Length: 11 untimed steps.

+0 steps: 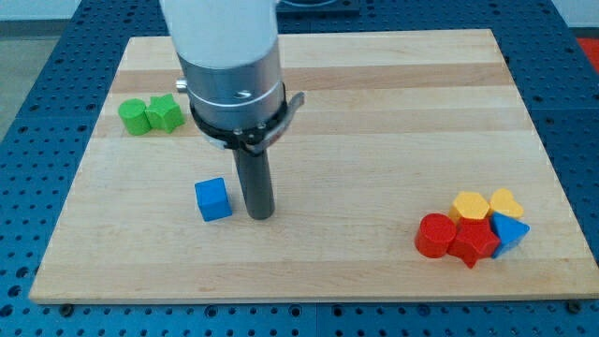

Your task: Move blue cube below green blocks

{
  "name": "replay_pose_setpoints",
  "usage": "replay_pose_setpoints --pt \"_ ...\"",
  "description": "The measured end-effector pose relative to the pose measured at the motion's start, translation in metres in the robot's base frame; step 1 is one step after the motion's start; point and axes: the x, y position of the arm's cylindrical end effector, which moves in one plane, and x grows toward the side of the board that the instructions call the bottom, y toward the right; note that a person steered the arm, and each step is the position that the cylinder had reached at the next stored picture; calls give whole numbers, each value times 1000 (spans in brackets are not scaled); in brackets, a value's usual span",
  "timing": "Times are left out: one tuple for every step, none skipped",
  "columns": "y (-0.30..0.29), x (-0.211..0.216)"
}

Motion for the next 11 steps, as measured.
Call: replay_pose_setpoints --pt "-22 0" --pt "-87 -21" --pt "-115 -24" --pt "-98 2" --pt "-101 8" --pt "-127 -18" --pt "-131 -63" --pt "-119 -39" --pt "-111 10" --pt "-134 23" --pt "-156 -9"
